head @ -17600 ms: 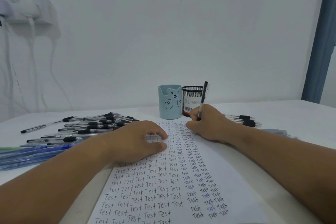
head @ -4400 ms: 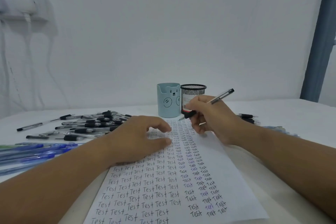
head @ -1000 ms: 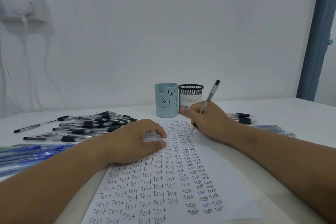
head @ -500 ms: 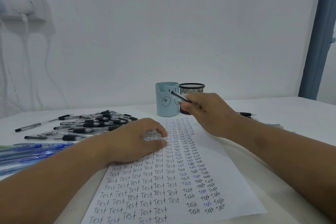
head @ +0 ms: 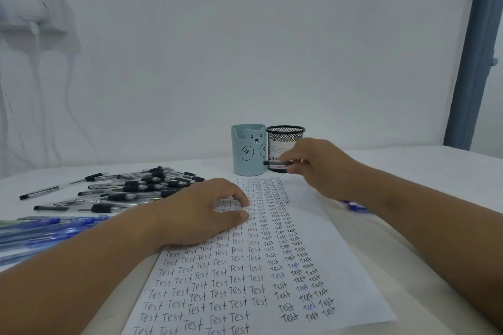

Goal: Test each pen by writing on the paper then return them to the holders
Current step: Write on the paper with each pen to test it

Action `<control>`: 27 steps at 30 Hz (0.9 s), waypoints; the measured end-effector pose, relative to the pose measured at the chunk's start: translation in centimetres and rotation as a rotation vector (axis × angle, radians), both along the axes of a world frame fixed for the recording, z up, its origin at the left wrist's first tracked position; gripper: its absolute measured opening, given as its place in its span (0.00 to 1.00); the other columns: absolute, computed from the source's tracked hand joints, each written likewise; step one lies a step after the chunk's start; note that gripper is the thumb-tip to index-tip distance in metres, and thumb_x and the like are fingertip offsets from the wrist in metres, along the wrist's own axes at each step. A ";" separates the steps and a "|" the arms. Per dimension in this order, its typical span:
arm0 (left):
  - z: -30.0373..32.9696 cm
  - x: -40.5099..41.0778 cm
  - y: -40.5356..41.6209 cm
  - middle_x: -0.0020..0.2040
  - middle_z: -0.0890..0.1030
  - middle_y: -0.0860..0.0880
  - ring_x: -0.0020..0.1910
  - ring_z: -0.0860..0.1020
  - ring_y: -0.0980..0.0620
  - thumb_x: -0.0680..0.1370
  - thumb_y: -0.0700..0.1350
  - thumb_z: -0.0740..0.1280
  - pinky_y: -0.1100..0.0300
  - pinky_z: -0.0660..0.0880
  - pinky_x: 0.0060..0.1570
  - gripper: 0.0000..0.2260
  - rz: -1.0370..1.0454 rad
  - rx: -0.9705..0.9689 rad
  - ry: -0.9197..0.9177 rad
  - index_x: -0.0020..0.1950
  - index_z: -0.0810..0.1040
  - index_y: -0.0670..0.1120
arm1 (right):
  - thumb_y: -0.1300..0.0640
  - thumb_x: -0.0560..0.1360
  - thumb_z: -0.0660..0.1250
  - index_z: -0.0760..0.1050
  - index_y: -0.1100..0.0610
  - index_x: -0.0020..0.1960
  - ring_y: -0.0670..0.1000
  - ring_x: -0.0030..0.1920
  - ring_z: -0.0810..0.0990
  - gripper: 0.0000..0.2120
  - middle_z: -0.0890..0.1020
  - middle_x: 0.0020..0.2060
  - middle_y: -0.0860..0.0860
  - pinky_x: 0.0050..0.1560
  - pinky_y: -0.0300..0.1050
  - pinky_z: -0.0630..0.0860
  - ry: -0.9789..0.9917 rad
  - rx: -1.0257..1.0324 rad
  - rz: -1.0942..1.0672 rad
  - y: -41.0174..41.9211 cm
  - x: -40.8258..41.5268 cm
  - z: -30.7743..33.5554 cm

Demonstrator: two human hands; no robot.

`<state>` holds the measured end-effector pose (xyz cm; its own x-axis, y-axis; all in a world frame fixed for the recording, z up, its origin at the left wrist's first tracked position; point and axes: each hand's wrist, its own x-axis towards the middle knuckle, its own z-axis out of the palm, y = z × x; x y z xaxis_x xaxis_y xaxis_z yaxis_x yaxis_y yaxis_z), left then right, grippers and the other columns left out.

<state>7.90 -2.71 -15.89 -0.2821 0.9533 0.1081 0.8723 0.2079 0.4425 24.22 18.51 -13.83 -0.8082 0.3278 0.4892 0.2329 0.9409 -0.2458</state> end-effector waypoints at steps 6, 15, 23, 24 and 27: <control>-0.1 -0.1 0.0 0.64 0.73 0.70 0.67 0.69 0.67 0.76 0.65 0.65 0.58 0.64 0.72 0.13 -0.005 0.006 0.005 0.59 0.76 0.66 | 0.63 0.74 0.74 0.83 0.51 0.44 0.45 0.35 0.76 0.07 0.79 0.36 0.43 0.33 0.30 0.68 -0.034 -0.103 -0.251 4.3 3.3 1.0; 0.0 0.0 -0.1 0.63 0.73 0.71 0.65 0.69 0.69 0.76 0.66 0.65 0.59 0.65 0.72 0.13 -0.006 0.000 0.014 0.59 0.76 0.67 | 0.63 0.75 0.71 0.84 0.50 0.50 0.49 0.46 0.79 0.09 0.84 0.49 0.49 0.47 0.39 0.72 -0.161 -0.058 -0.402 6.3 3.4 0.0; 0.8 0.8 -0.5 0.59 0.72 0.72 0.57 0.69 0.73 0.77 0.61 0.68 0.63 0.65 0.65 0.11 0.037 0.022 0.006 0.59 0.78 0.64 | 0.58 0.76 0.70 0.82 0.48 0.55 0.47 0.50 0.77 0.10 0.78 0.52 0.43 0.56 0.44 0.76 -0.103 0.006 -0.266 2.9 1.9 -0.2; 1.0 0.8 -0.6 0.59 0.72 0.72 0.57 0.70 0.71 0.77 0.61 0.68 0.62 0.66 0.63 0.11 0.058 0.037 0.001 0.59 0.79 0.65 | 0.56 0.77 0.70 0.82 0.48 0.55 0.44 0.50 0.77 0.08 0.78 0.50 0.41 0.56 0.42 0.75 -0.091 0.024 -0.190 1.8 1.5 -0.3; 2.2 0.3 -1.5 0.57 0.78 0.67 0.55 0.78 0.64 0.77 0.57 0.71 0.59 0.74 0.59 0.07 0.112 0.132 0.005 0.54 0.82 0.63 | 0.49 0.78 0.70 0.83 0.47 0.55 0.35 0.47 0.74 0.08 0.79 0.50 0.38 0.52 0.38 0.72 -0.116 0.040 0.013 -2.0 0.4 -0.6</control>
